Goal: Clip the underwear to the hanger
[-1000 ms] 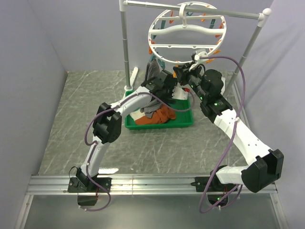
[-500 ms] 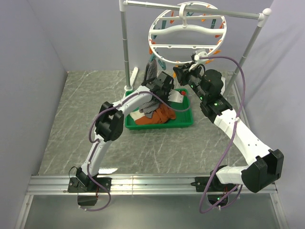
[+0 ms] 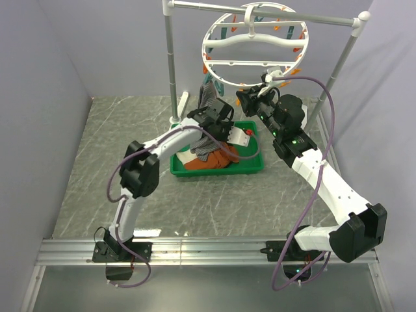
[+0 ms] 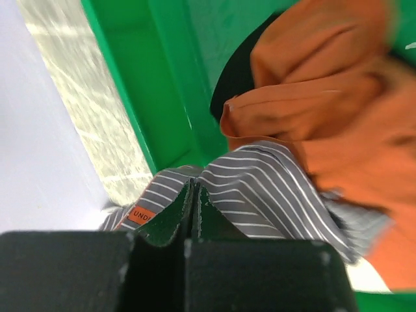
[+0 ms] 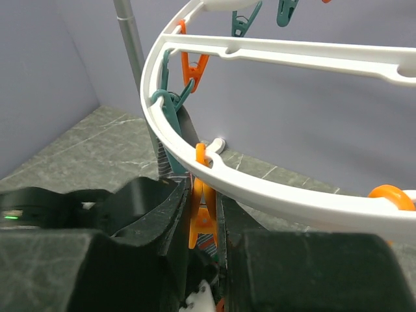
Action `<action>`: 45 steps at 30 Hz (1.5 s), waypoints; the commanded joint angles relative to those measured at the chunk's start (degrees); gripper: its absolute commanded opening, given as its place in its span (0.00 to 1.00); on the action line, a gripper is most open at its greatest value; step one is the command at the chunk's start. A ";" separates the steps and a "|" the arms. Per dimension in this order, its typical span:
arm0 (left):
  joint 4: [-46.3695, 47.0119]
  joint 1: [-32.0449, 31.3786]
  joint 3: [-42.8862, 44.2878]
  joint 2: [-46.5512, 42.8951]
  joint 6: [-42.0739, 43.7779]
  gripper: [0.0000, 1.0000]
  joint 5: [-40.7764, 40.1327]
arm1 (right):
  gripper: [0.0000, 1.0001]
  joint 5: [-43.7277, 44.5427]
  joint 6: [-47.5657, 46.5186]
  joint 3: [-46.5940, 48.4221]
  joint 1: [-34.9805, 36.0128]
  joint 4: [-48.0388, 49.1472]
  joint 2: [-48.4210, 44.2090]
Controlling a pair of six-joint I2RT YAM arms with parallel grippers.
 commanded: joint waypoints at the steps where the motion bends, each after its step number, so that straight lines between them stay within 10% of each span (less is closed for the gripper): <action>1: -1.61 -0.34 -3.95 -11.50 -0.04 0.00 11.92 | 0.00 0.77 0.39 2.44 0.56 1.58 -0.15; 10: 0.51 4.84 -21.72 -27.42 6.63 0.00 29.78 | 0.00 0.77 0.83 2.88 0.21 1.41 0.03; 19: -5.42 17.41 -17.77 -24.17 10.35 0.00 48.06 | 0.00 0.60 1.18 3.32 -0.05 0.53 -0.50; 29: 7.53 17.33 -37.37 -34.81 19.39 0.00 50.19 | 0.00 0.07 1.98 3.67 -0.32 -0.26 -0.06; 36: 29.80 16.89 -40.18 -39.46 -4.12 0.00 53.44 | 0.00 -0.90 4.26 4.81 -0.49 -2.19 0.20; 45: 46.46 15.31 -43.00 -42.72 -12.16 0.00 52.91 | 0.00 -6.60 10.06 6.04 -0.84 -3.43 0.55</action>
